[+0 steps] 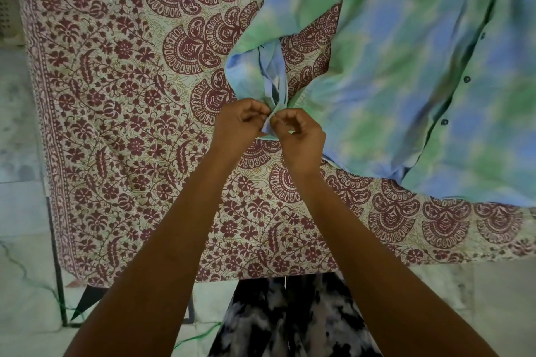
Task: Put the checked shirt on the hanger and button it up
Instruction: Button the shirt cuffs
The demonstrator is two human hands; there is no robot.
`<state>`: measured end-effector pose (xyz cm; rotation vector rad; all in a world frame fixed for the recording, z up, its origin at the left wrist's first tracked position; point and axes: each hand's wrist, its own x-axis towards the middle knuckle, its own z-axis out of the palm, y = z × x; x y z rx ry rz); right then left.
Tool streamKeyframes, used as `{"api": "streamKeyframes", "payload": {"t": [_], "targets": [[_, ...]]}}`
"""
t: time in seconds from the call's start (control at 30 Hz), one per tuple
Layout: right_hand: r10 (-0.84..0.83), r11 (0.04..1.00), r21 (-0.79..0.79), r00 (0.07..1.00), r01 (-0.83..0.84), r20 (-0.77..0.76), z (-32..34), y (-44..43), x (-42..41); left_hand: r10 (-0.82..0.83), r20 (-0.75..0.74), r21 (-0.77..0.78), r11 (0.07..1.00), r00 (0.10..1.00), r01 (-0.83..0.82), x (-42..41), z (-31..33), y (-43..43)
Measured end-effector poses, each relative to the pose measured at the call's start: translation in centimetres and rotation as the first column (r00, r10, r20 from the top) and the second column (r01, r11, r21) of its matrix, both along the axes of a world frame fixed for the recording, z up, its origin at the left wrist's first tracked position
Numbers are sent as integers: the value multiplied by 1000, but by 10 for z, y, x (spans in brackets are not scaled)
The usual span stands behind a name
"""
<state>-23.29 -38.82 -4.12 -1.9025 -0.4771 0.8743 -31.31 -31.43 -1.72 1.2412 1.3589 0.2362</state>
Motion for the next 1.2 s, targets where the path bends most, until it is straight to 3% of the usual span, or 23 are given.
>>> {"api": "streamKeyframes", "payload": {"t": [0.17, 0.33, 0.6, 0.77, 1.03, 1.2], "targets": [[102, 995, -45, 965, -94, 243, 3, -1, -2, 134, 89, -179, 977, 987, -116, 7, 12, -2], [59, 998, -39, 955, -50, 292, 3, -6, -6, 339, 147, -324, 904, 929, -278, 10, 8, -11], [89, 995, -80, 943, -67, 320, 1, -3, -5, 226, 16, -25, 974, 974, -225, 17, 1, -18], [81, 997, -46, 938, -70, 336, 2, 2, -5, 272, 26, -51, 961, 962, -271, 21, 7, -8], [26, 1000, -5, 928, -26, 371, 0, 8, -10, 105, -37, 81, 991, 994, -102, 19, 1, 2], [33, 999, 7, 910, -40, 413, -1, 10, -10, 158, -9, 35, 987, 987, -158, 18, 3, 5]]}}
